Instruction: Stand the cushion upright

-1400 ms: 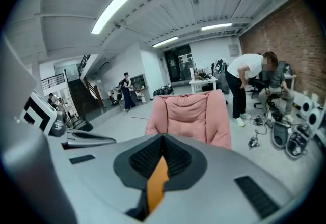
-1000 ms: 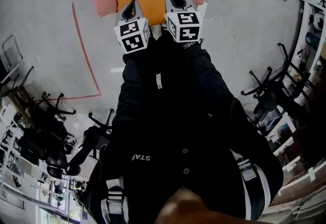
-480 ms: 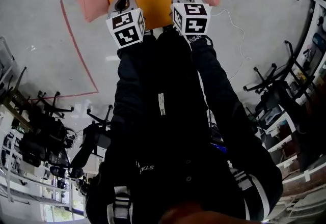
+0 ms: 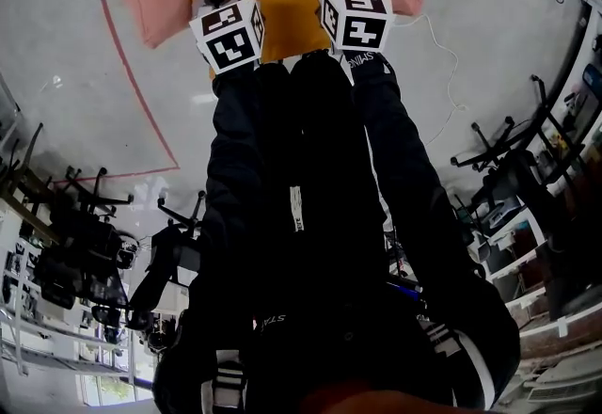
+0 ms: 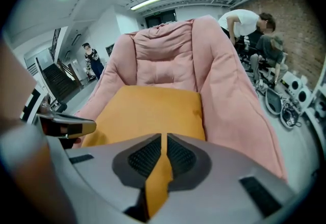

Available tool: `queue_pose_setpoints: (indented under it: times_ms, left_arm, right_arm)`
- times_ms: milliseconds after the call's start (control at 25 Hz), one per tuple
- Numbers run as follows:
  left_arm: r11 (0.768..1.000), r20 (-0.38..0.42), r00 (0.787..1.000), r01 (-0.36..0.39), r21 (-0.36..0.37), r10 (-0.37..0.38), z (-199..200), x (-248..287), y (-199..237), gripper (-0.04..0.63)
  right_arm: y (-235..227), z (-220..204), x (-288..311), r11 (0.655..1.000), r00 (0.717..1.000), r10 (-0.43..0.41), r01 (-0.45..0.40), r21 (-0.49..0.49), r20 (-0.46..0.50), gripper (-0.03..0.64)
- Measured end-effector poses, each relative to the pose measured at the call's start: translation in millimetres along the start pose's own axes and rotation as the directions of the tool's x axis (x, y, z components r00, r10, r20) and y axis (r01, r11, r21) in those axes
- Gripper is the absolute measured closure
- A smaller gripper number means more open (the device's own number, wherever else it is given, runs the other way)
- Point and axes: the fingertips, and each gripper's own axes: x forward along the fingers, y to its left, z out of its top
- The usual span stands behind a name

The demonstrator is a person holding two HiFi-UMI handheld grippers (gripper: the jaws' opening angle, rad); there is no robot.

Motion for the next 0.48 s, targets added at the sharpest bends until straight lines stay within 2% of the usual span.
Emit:
queue_pose_setpoints:
  times_ms: [40,80,160,360,480]
  left_arm:
    - [1.0,-0.01,1.0,-0.001,0.004,0.001,-1,5,1,0.573]
    - [1.0,-0.02,1.0,0.0,0.008,0.0,-2,9,1,0.529]
    - [1.0,-0.032,0.999,-0.006,0.018,0.007,-2,16,4,0.455]
    - [0.996,-0.048,0.997,-0.061,0.067,0.064,-1,24,8,0.413]
    - [0.996,-0.076,0.996,-0.05,0.073,0.056,-6,34,6,0.413]
  right_arm:
    - [-1,-3,4,1.0,1.0,-0.007,0.007,-0.002,-0.011,0.581]
    - [-2,-5,9,1.0,1.0,-0.012,0.011,-0.005,-0.024,0.533]
    - [-3,-7,18,1.0,0.999,-0.014,0.013,-0.016,-0.048,0.504]
    - [-17,-16,30,0.999,0.994,-0.031,0.03,-0.013,-0.101,0.395]
    - [-23,-20,36,1.0,0.992,-0.029,0.03,0.005,-0.125,0.393]
